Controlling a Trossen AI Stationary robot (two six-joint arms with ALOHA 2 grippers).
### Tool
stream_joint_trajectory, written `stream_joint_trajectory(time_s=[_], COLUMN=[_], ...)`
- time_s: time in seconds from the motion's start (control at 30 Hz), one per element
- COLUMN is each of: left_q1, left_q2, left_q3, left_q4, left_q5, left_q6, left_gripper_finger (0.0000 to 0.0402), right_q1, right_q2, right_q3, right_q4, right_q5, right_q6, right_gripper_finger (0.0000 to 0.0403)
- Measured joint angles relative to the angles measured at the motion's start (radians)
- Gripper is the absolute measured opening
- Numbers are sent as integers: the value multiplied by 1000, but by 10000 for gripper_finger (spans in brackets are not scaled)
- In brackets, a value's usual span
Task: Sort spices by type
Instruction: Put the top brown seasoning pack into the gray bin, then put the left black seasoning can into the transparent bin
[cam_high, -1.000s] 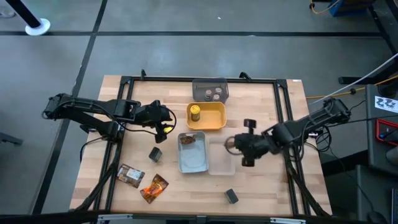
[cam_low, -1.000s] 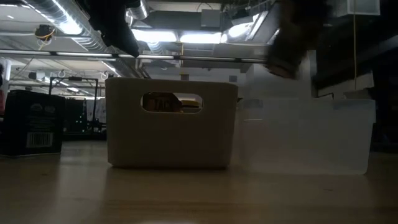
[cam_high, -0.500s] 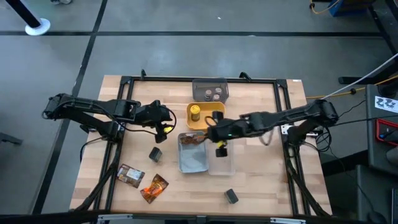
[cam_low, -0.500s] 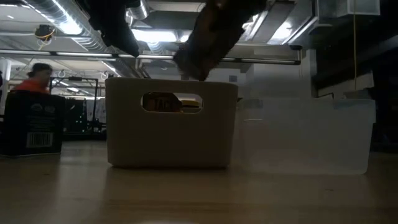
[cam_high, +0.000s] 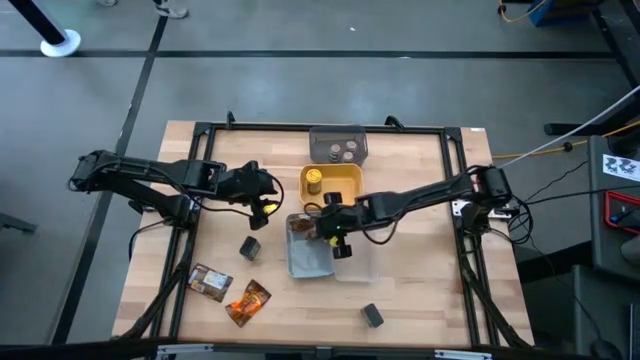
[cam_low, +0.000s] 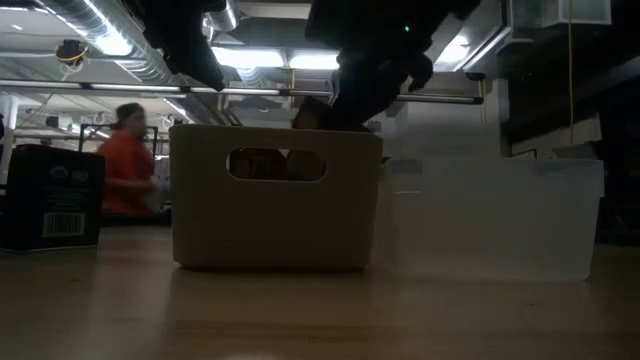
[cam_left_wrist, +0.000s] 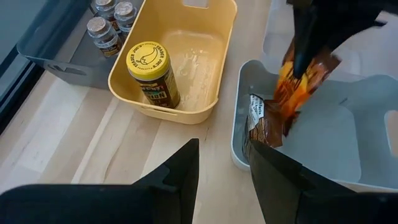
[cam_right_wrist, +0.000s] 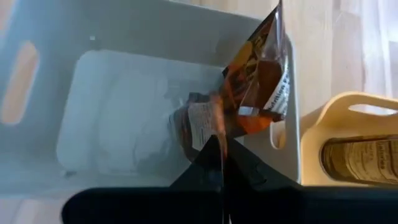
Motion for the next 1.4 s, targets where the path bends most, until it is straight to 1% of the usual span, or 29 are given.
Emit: stream_joint_trajectory(time_s=[0.3,0.47,0.67,0.8,1.13,1.4], left_q1=[0,0,0,0,0,0], left_q2=[0,0,0,0,0,0], left_q3=[0,0,0,0,0,0], left_q4=[0,-5,-5,-5,-5,-5], left_q5=[0,0,0,0,0,0], left_q6=[-2,-10,-10,-11,-13,-13], left_gripper_finger=[125,125,125,125,125,125], right_q1=[-6,-11,-23,-26,-26,-26], right_q2=[31,31,31,31,31,31], right_q3=[0,0,0,0,0,0], right_q4=[29,37,39,39,39,39], right_q5=[1,28,20,18,22,54], right_q6=[-38,-46,-45,-45,-45,-45], right_gripper_finger=[5,16,33,54,122,161])
